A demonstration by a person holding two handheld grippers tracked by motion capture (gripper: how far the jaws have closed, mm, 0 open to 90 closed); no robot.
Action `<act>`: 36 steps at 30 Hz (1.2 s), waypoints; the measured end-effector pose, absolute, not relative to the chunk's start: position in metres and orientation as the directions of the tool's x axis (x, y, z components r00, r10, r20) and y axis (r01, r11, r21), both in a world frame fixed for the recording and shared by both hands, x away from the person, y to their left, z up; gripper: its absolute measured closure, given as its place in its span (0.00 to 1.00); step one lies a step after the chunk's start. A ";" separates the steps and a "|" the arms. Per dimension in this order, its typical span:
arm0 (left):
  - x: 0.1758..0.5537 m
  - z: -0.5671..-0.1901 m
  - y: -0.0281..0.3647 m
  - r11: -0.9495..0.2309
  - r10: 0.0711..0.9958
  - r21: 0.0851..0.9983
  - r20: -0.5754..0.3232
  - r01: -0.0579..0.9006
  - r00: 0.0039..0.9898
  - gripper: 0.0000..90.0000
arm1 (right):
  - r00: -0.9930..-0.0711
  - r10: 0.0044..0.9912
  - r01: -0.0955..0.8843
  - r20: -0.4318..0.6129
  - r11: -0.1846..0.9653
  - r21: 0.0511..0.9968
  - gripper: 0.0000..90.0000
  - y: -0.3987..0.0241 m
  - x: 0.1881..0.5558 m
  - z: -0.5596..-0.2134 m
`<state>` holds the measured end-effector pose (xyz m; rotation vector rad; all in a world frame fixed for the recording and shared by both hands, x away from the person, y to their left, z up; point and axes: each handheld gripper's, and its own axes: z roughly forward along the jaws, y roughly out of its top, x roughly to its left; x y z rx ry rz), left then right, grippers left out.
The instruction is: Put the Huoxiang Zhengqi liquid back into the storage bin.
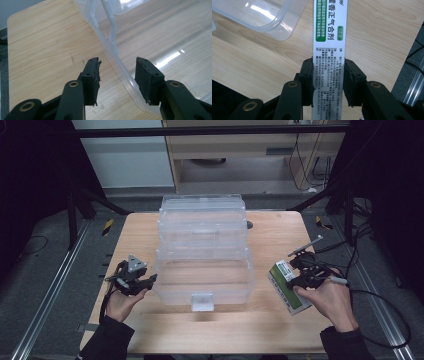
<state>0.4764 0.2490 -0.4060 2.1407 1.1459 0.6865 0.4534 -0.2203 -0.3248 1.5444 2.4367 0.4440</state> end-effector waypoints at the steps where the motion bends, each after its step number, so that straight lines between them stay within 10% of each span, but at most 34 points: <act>1: 0.476 -0.406 0.249 -0.441 0.856 0.716 0.155 0.542 0.492 0.60 | -0.418 0.908 0.841 -0.024 0.397 0.368 0.71 -0.220 0.453 -0.324; 36: 0.477 -0.407 0.249 -0.445 0.854 0.710 0.153 0.546 0.498 0.59 | -0.524 0.849 0.747 -0.065 0.495 0.445 0.71 -0.189 0.458 -0.276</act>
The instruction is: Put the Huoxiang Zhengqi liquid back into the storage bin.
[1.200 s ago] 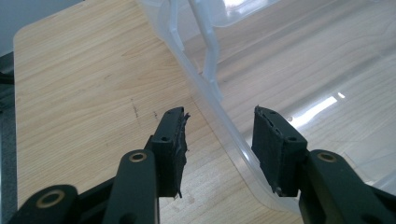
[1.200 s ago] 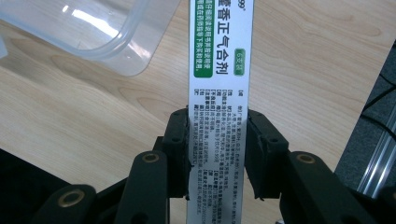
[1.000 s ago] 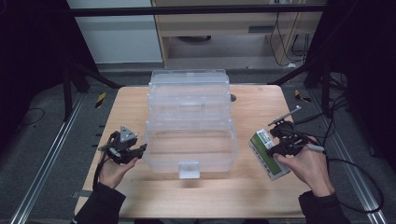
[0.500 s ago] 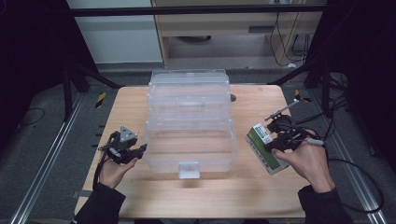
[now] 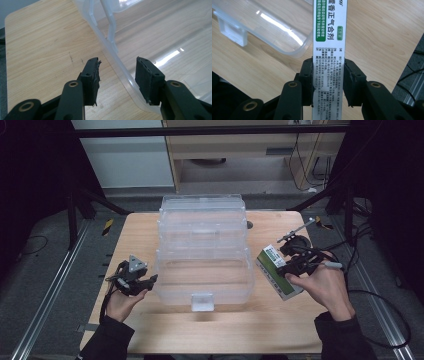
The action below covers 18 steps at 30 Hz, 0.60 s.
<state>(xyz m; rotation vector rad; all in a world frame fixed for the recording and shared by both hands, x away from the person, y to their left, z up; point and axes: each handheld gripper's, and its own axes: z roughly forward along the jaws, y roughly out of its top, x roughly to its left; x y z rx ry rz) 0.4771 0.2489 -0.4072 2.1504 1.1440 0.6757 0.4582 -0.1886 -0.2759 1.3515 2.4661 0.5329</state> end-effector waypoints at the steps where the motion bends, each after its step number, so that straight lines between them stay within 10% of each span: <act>1: 0.477 -0.407 0.249 -0.445 0.854 0.710 0.152 0.546 0.498 0.59 | -0.528 0.847 0.744 -0.065 0.498 0.446 0.71 -0.187 0.459 -0.274; 18: 0.477 -0.407 0.249 -0.445 0.854 0.708 0.151 0.548 0.499 0.59 | -0.593 0.803 0.699 -0.058 0.549 0.459 0.71 -0.158 0.475 -0.260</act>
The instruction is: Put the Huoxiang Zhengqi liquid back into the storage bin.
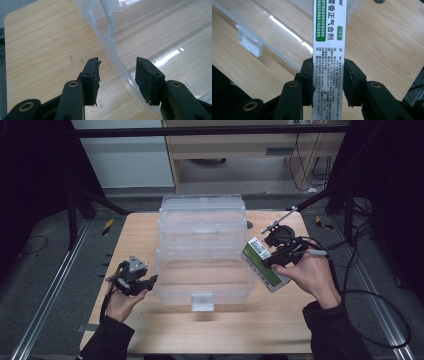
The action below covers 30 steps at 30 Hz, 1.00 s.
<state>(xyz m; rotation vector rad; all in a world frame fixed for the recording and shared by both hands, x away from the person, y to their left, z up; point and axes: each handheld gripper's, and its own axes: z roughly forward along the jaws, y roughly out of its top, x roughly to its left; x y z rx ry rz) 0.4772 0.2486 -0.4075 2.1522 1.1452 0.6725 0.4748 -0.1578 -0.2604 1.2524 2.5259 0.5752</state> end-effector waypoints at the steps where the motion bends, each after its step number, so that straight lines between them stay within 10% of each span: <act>1: 0.477 -0.407 0.249 -0.445 0.854 0.708 0.151 0.548 0.499 0.59 | -0.600 0.798 0.694 -0.057 0.555 0.459 0.71 -0.157 0.476 -0.260; 30: 0.478 -0.409 0.248 -0.449 0.851 0.705 0.150 0.549 0.503 0.59 | -0.773 0.634 0.538 -0.032 0.681 0.497 0.72 -0.118 0.502 -0.260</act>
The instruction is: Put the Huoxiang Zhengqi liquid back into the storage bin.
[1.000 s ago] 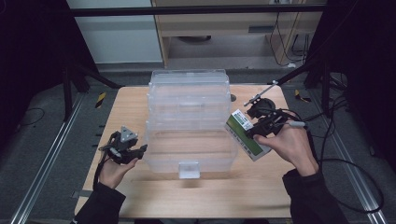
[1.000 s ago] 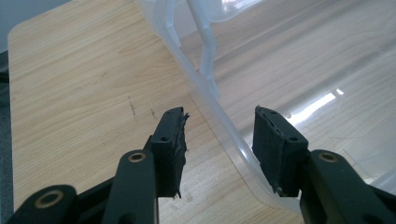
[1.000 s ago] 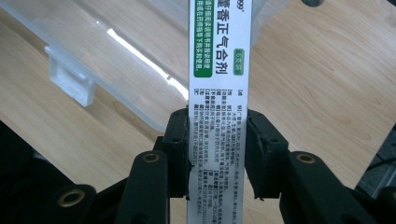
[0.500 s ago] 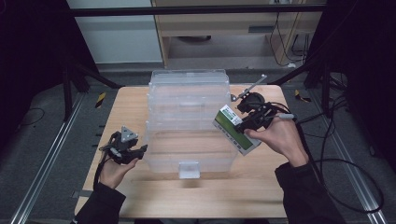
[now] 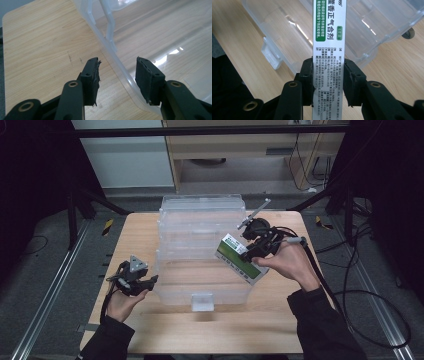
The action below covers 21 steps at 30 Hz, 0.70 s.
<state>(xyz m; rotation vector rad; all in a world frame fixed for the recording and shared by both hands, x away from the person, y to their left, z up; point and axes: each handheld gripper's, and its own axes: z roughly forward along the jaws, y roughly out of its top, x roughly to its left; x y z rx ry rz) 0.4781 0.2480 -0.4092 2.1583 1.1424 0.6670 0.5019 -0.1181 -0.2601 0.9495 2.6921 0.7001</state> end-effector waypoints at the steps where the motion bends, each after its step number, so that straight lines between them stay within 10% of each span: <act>1: 0.478 -0.409 0.248 -0.449 0.851 0.705 0.150 0.549 0.503 0.59 | -0.780 0.625 0.530 -0.035 0.689 0.495 0.72 -0.117 0.503 -0.261; 21: 0.479 -0.410 0.248 -0.448 0.851 0.706 0.148 0.549 0.504 0.59 | -0.885 0.464 0.392 -0.050 0.798 0.457 0.71 -0.089 0.520 -0.268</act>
